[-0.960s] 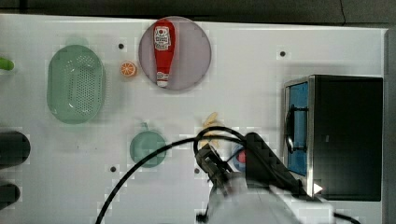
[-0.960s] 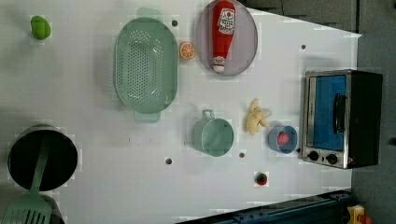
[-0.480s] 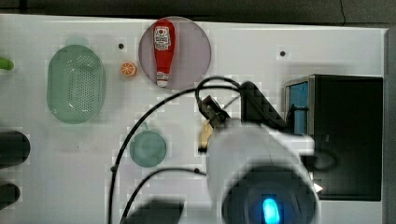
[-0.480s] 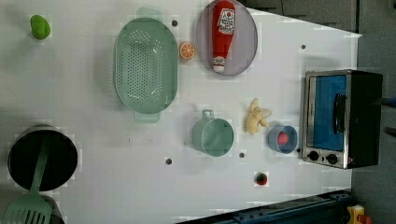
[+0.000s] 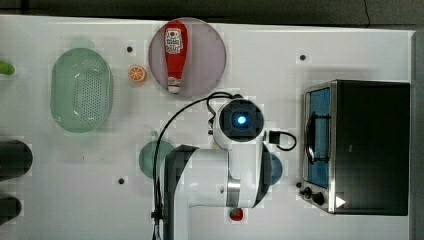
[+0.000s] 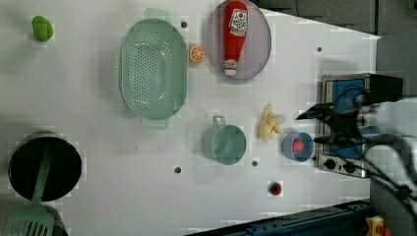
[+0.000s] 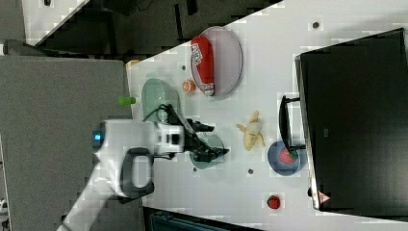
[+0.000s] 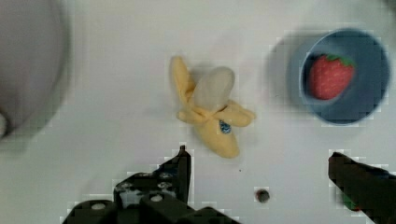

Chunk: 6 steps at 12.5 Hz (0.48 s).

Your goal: Pick banana from table and place on oven.

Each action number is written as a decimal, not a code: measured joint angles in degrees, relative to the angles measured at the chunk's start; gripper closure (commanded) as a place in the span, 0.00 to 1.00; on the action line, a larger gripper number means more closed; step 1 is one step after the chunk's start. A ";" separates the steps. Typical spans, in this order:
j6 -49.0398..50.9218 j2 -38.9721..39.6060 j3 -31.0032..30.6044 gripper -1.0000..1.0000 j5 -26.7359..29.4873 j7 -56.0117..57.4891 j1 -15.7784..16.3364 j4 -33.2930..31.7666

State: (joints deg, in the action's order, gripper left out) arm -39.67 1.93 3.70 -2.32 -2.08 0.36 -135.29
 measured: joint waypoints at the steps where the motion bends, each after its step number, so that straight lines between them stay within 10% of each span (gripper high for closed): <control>1: -2.85 1.19 -0.15 0.00 -0.01 0.00 0.25 -1.90; 6: -17.29 7.29 -1.41 0.00 0.89 -0.05 -0.25 -4.59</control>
State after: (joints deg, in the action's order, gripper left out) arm -56.96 9.22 2.29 -1.42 -2.13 0.11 -139.88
